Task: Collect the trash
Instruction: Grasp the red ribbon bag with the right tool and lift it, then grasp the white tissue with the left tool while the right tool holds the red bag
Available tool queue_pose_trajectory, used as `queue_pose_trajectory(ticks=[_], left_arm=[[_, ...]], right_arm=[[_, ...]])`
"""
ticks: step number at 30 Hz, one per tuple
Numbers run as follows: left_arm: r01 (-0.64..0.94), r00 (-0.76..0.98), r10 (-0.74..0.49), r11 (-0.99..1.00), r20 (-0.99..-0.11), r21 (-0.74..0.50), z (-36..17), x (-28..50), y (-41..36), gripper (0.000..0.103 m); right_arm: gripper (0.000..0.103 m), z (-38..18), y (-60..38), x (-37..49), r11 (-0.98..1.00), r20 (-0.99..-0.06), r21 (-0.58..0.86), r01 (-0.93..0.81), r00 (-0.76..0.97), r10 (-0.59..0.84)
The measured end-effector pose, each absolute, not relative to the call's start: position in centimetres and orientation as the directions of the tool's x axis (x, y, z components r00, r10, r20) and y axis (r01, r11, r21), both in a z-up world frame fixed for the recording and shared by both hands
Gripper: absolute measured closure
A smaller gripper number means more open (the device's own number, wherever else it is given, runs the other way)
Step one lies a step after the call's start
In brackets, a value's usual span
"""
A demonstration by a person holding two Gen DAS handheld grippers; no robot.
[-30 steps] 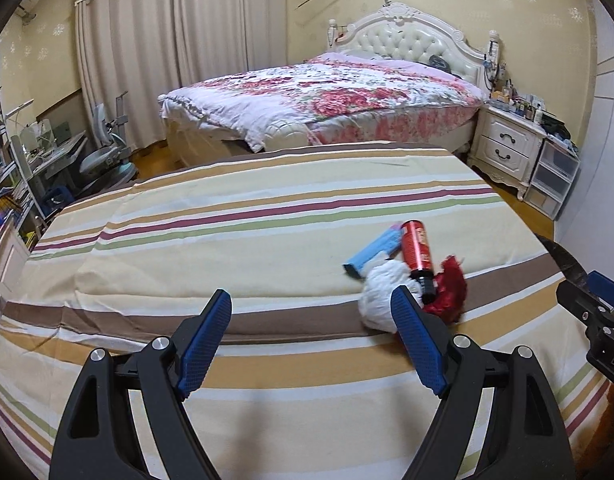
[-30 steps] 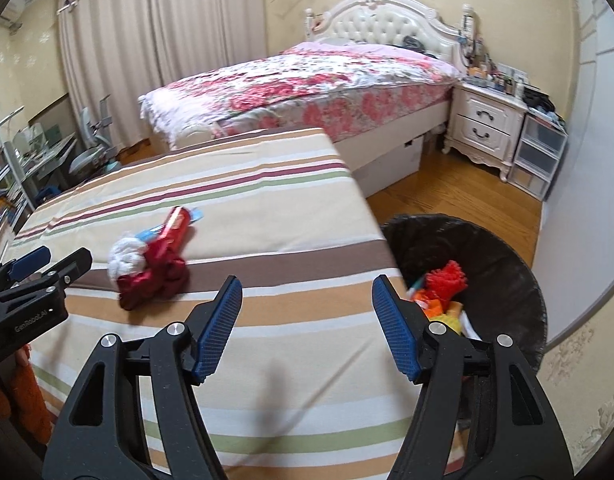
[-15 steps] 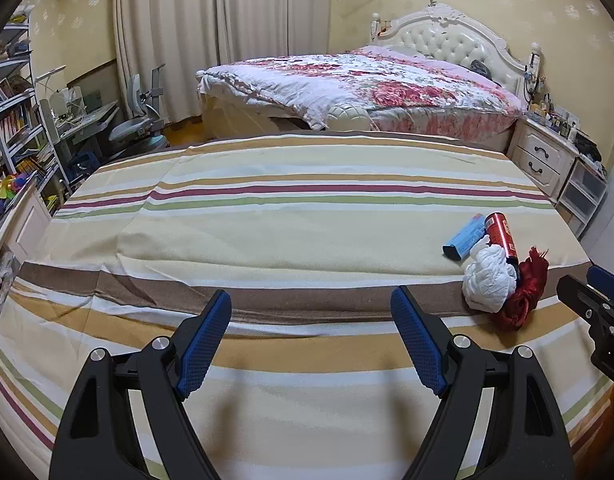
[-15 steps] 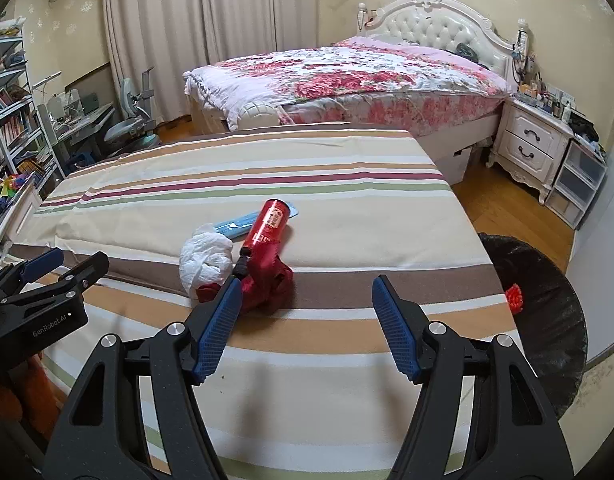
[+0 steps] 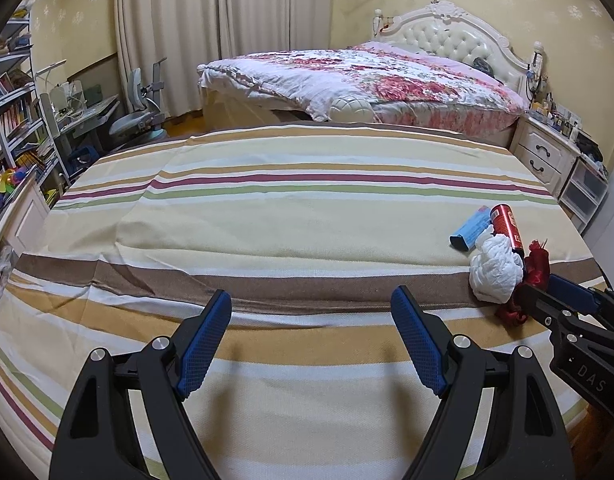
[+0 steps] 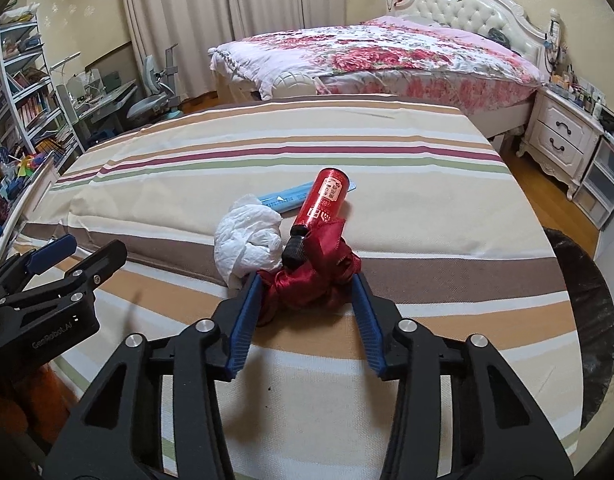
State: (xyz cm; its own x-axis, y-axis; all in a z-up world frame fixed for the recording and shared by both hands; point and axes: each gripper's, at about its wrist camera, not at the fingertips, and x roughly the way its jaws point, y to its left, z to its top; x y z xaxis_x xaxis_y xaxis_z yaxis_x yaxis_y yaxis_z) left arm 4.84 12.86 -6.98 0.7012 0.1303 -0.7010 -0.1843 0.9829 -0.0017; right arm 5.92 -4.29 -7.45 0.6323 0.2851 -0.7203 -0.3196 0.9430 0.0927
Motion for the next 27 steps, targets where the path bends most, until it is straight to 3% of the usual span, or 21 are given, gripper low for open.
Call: queue_pose_trajectory(ticks=[4,18,27], left_arm=[[-0.180,0.703,0.129,0.984,-0.699,0.001,-6.8,4.9,12.6,0.024],[-0.070,0.722,0.058,0.997,-0.690,0.010,-6.8,5.5,8.2,0.024],[0.008,0.736,-0.007,1.000,-0.677,-0.002,-6.5,6.5,4.6,0.024]], right_arm=[[0.070,-7.2,-4.6,5.7,0.944,-0.717,0.097,-0.316,0.636,0.286],[0.071,-7.3,-10.2,5.9,0.985,-0.707,0.047,-0.169,0.690,0.152],[0.070,-7.6,-12.9,6.3,0.989,-0.706,0.083,-0.124,0.693,0.146]])
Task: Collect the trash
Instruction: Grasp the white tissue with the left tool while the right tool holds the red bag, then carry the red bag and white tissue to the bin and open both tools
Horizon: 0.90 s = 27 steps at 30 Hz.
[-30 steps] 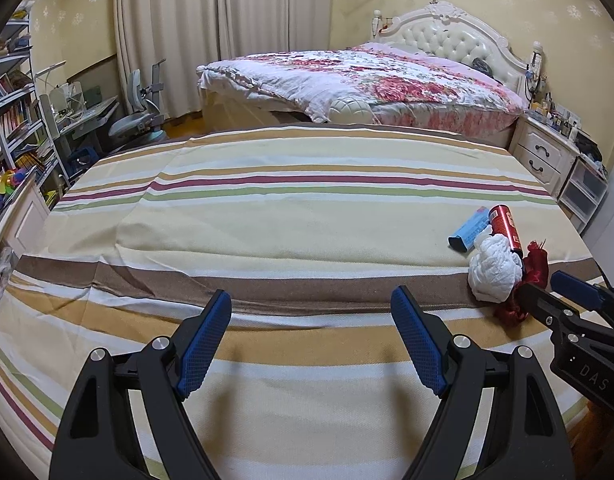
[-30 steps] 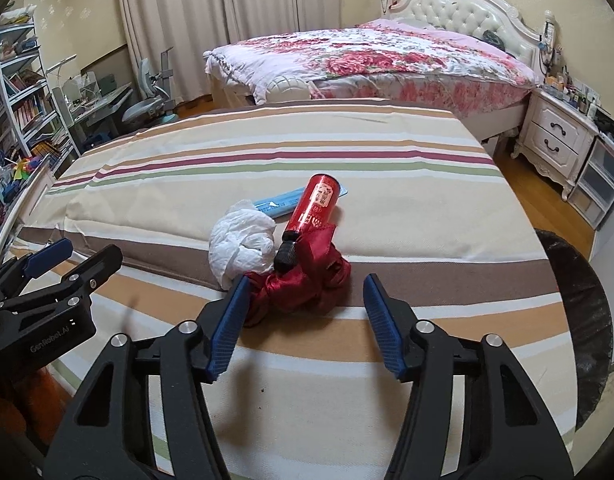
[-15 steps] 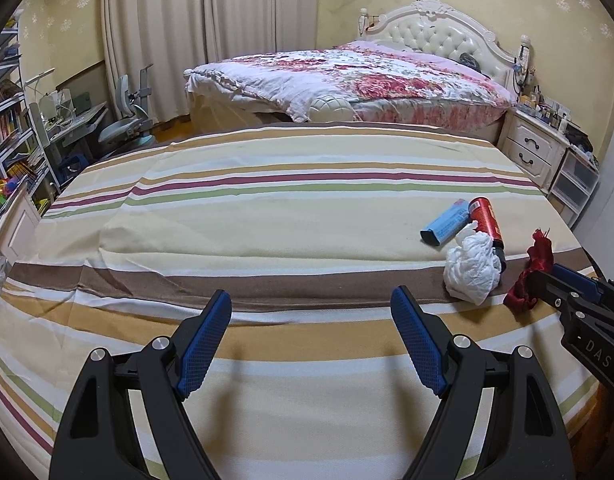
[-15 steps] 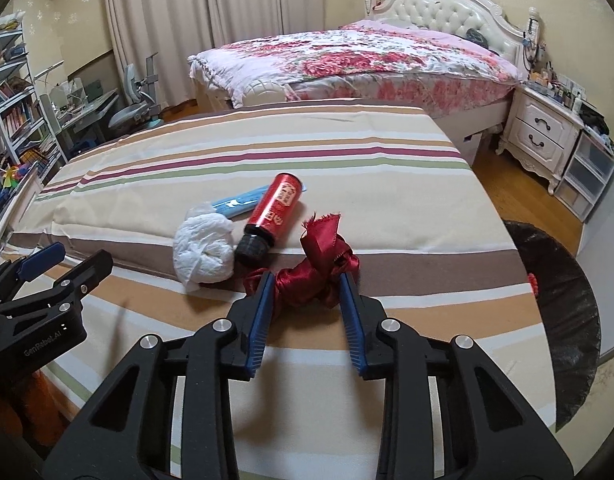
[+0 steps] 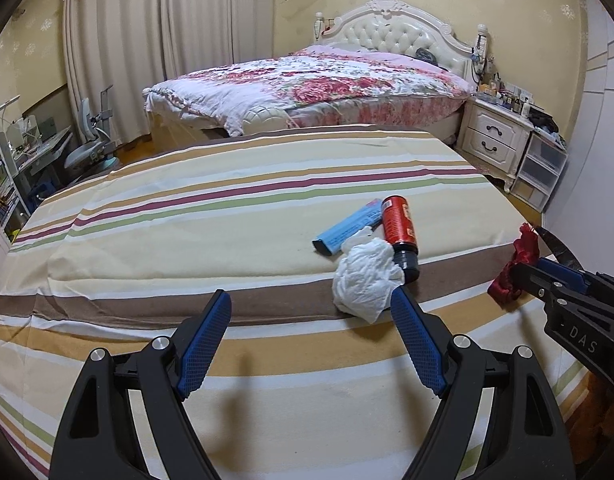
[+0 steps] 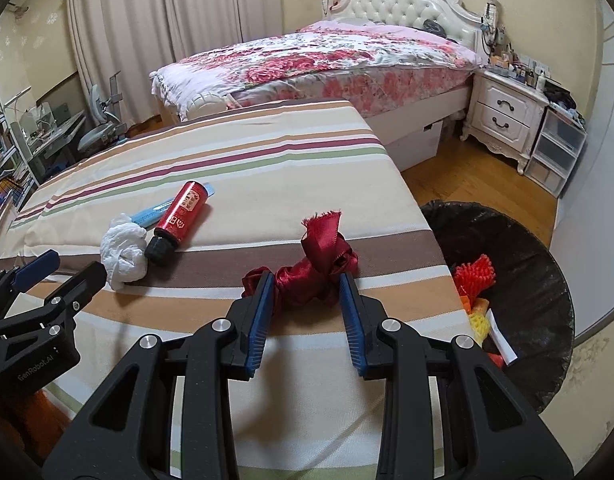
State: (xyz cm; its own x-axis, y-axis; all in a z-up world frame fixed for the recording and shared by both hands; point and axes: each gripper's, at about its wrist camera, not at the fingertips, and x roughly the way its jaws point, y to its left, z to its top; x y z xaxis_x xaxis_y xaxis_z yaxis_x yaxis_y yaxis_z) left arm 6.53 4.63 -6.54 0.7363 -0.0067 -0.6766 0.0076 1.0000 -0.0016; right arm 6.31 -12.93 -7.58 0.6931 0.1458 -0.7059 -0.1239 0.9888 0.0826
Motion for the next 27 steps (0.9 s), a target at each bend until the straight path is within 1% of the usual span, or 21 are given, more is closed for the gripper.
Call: queue_pose_trajectory(ticks=[7,11,12,14,15,19,27], left_arm=[[0.036,0.720,-0.011,0.999,-0.693,0.022,-6.9,7.9,3.2,0.024],[0.062,0.690,-0.035,0.998,-0.723,0.011,-7.4,8.6,3.0,0.048],[0.070,0.683,-0.050,0.998,-0.729,-0.002,-7.6,8.8,3.0,0.051],[0.083,0.676,-0.075,0.996,-0.733,-0.026,-7.7,8.9,3.0,0.067],[0.094,0.671,-0.093,0.995,-0.736,-0.040,-7.8,8.9,3.1,0.070],[0.103,0.674,-0.113,0.993,-0.730,-0.058,-7.7,8.7,3.1,0.072],[0.097,0.685,-0.131,0.991,-0.716,-0.089,-7.0,7.3,3.5,0.073]], right_arm=[[0.070,-7.8,-13.0,6.4,0.987,-0.706,0.097,-0.127,0.690,0.158],[0.070,-7.9,-13.0,6.5,0.986,-0.707,0.104,-0.129,0.688,0.165],[0.070,-7.9,-13.0,6.4,0.986,-0.707,0.103,-0.130,0.688,0.164],[0.070,-7.9,-13.0,6.4,0.986,-0.707,0.103,-0.129,0.688,0.164],[0.070,-7.9,-13.0,6.5,0.986,-0.707,0.103,-0.129,0.688,0.164],[0.070,-7.8,-13.0,6.4,0.987,-0.705,0.103,-0.127,0.690,0.162],[0.070,-7.3,-13.6,5.6,0.987,-0.693,0.107,-0.118,0.703,0.159]])
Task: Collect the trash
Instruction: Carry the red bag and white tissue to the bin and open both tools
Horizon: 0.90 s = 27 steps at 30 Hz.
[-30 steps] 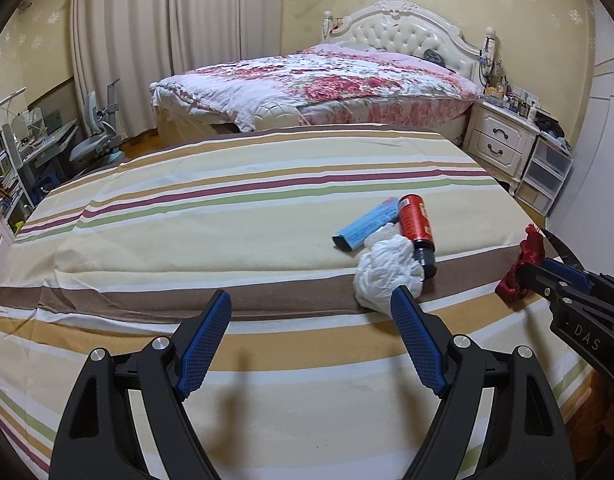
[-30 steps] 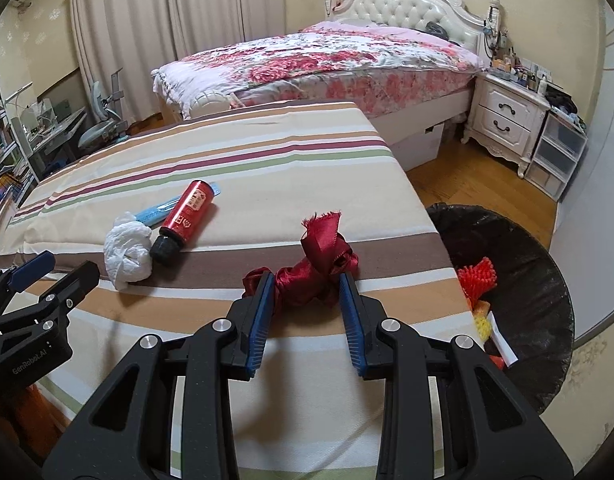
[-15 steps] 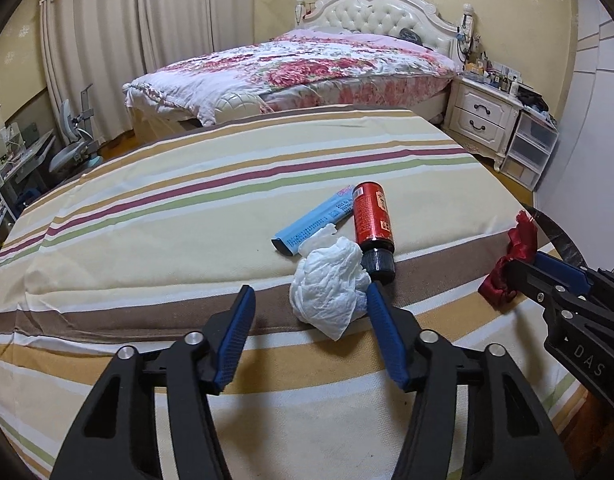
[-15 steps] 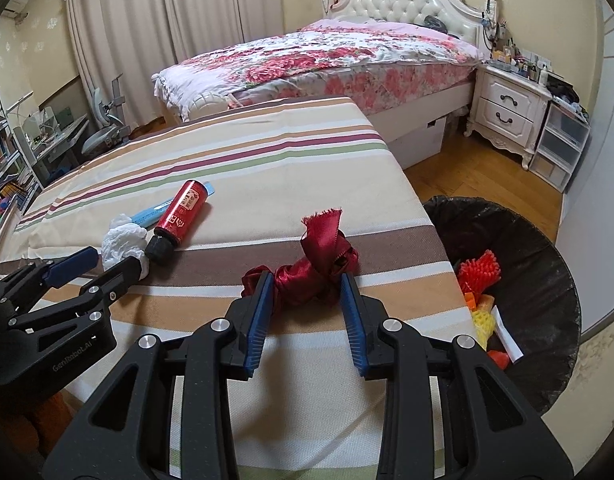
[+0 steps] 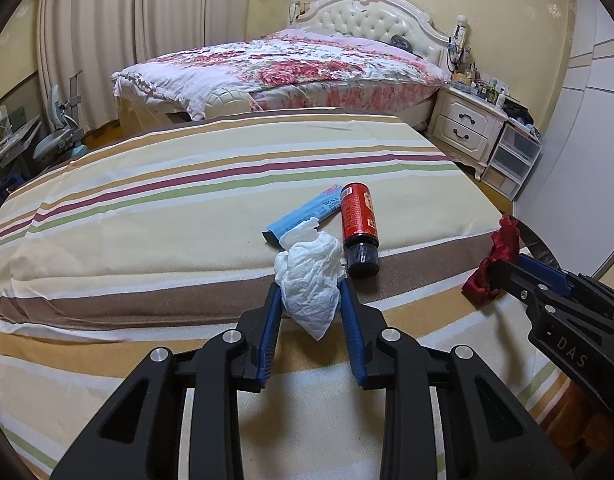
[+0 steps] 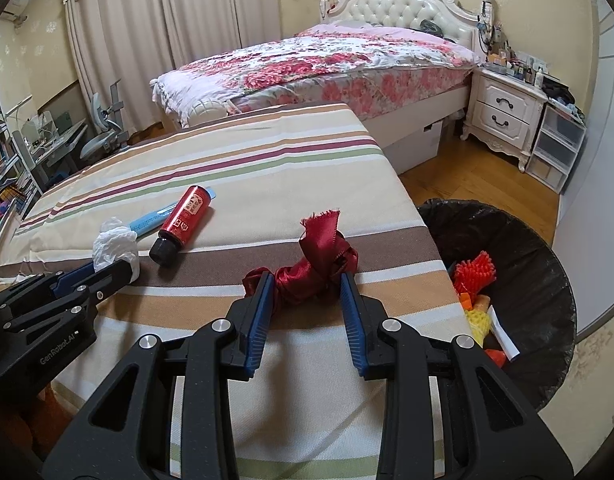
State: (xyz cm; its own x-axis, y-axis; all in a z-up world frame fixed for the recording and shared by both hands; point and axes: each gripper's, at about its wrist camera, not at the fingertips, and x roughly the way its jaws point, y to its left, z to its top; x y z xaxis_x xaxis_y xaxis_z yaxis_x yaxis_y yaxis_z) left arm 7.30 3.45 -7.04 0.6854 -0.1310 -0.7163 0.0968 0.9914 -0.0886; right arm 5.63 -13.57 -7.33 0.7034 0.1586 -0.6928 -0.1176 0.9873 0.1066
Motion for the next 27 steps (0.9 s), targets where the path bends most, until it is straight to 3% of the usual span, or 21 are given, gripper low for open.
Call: queue_pose_trajectory(ticks=[27], left_arm=[[0.300,0.732,-0.257,0.953,-0.631,-0.041,-2.9,7.4,-7.0,0.072]], right_arm=[[0.070,-4.9,-24.7,2.8,0.990,-0.642,0.053,0.129,0.764,-0.065]])
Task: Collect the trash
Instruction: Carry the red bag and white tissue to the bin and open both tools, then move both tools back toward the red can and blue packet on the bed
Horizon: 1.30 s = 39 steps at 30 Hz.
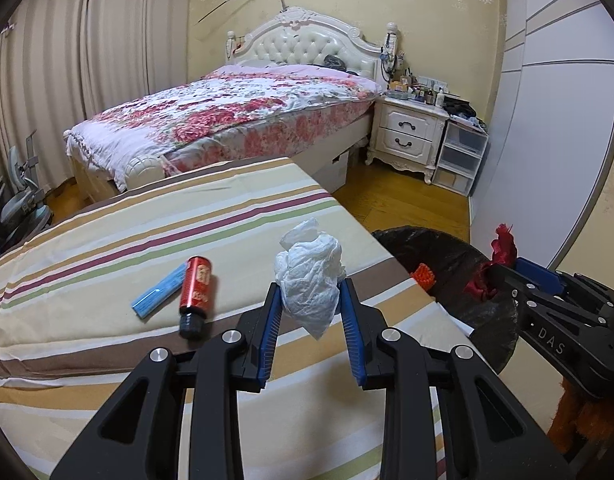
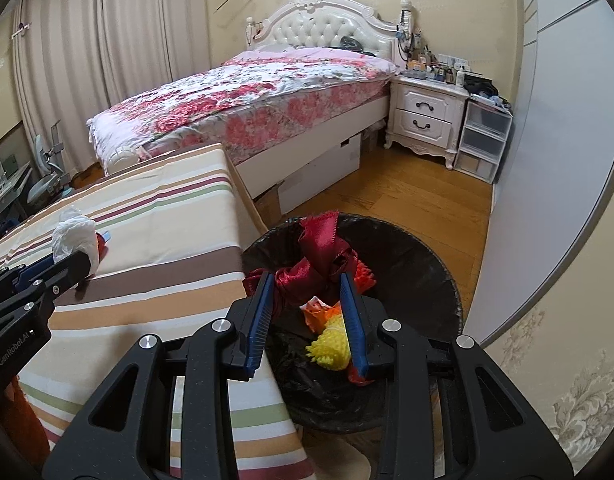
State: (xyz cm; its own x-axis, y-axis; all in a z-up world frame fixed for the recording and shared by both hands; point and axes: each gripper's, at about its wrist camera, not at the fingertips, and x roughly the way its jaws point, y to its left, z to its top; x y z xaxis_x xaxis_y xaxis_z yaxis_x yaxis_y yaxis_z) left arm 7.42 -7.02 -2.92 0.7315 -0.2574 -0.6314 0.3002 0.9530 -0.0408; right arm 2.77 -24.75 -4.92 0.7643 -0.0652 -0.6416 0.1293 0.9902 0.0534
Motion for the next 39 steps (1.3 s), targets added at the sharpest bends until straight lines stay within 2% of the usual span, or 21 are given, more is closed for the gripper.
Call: queue_pose_trajectory(ticks=[18,25,28,34,36,39], left_arm=[[0.387,0.697,-0.292,0.922,-0.655,0.001,-4.4,10.3,-15.1,0.072],[0.402,0.681,-0.285,0.915,-0.674,0.020,-5.4,10.6,-16.5,0.058],[0.401,0.686,-0.278,0.916,-0.672,0.030,-5.5,10.5,-16.9,0.045],[0.397,0.692,-0.272,0.917,-0.669,0.037,-5.5,10.5,-17.1,0.032],[0.390,0.697,-0.267,0.920,-0.666,0.038,-5.4,10.5,-17.0,0.031],[0.375,0.704,-0.255,0.926,-0.663,0.041,-5.0,10.5,-16.5,0.029]], right_arm=[[0.070,-5.8,-28.9,3.7,0.980,-0.644,0.050,0.194,0.756,-0.117],[0.069,-6.5,-30.6,3.3,0.969,-0.644,0.074,0.237,0.753,-0.135],[0.069,-7.0,-31.3,3.2,0.964,-0.653,0.082,0.252,0.745,-0.140],[0.069,-7.5,-31.7,3.0,0.960,-0.659,0.092,0.265,0.739,-0.141],[0.068,-7.4,-31.8,3.0,0.960,-0.658,0.093,0.265,0.739,-0.140],[0.054,-7.4,-31.7,2.9,0.959,-0.654,0.093,0.267,0.743,-0.144]])
